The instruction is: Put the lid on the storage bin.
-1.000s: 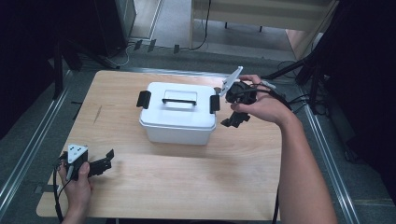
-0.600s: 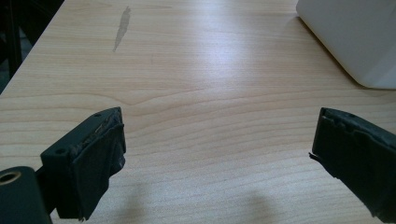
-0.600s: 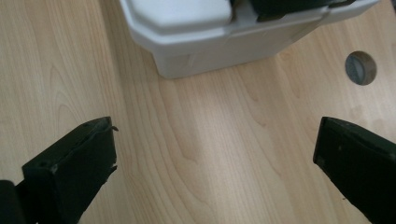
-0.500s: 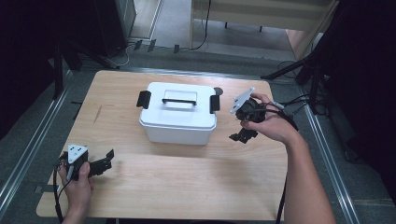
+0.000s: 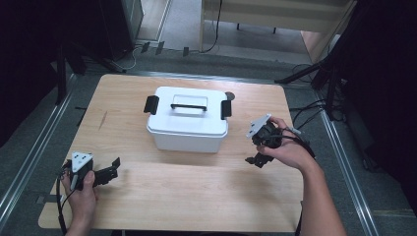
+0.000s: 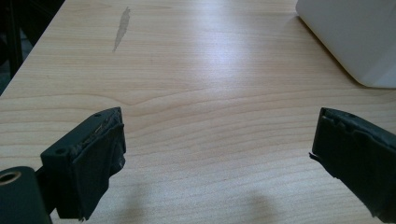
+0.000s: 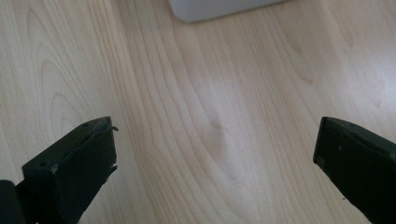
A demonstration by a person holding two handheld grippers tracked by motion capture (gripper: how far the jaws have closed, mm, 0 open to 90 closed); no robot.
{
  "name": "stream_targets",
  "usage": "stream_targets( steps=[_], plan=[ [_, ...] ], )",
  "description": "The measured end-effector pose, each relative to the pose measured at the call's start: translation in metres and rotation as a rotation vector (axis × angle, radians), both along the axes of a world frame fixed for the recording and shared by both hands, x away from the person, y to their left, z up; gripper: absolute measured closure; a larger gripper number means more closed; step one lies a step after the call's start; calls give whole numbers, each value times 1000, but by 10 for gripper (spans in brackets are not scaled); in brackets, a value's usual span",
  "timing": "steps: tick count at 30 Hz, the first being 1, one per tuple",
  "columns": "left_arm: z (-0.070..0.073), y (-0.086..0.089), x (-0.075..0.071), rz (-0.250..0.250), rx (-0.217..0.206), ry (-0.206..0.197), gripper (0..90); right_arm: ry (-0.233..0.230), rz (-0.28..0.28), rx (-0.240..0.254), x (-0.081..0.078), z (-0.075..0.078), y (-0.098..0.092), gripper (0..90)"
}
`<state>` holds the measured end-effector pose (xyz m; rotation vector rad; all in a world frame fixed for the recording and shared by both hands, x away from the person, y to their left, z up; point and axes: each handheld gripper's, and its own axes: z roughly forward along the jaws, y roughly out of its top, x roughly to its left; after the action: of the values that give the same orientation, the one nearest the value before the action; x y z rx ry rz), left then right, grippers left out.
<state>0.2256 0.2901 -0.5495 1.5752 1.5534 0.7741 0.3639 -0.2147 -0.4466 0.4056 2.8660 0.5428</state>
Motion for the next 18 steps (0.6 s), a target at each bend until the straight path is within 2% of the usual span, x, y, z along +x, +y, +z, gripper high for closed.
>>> stream_targets(
  steps=[12,18],
  plan=[
    [0,0,0,0,2,0,31,-14,-86,57,-21,-25,-31,0],
    [0,0,0,0,4,0,31,-32,-135,107,-34,-35,-46,0]
  ],
)
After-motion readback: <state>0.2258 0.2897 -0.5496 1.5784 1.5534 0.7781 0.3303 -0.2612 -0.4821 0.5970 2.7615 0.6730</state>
